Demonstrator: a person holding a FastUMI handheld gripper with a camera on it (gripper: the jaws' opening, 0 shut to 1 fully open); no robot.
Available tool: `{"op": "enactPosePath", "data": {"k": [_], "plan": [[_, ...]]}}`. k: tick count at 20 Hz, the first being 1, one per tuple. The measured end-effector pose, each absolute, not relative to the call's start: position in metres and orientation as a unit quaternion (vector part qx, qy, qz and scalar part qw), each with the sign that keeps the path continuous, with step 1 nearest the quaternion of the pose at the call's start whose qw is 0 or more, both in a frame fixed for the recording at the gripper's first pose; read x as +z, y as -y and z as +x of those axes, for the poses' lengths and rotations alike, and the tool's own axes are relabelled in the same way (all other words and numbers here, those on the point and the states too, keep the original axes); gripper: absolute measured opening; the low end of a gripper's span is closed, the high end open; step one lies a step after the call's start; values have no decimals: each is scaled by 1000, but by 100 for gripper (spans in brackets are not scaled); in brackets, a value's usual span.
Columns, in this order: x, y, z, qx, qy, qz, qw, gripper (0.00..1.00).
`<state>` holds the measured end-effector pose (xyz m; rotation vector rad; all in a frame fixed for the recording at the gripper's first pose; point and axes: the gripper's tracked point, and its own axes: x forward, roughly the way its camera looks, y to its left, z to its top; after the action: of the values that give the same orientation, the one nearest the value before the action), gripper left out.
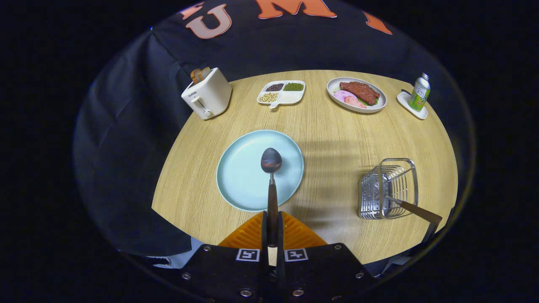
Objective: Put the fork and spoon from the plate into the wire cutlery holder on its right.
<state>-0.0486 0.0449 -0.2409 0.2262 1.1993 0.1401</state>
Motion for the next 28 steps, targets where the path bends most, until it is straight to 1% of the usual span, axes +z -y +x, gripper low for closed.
{"op": "enactPosePath", "data": {"k": [13, 21, 28], "plan": [[-179, 77, -91, -49, -508, 147, 847, 7], [-204, 101, -118, -56, -543, 162, 822, 7], [-212, 105, -100, -62, -566, 144, 809, 7]]}}
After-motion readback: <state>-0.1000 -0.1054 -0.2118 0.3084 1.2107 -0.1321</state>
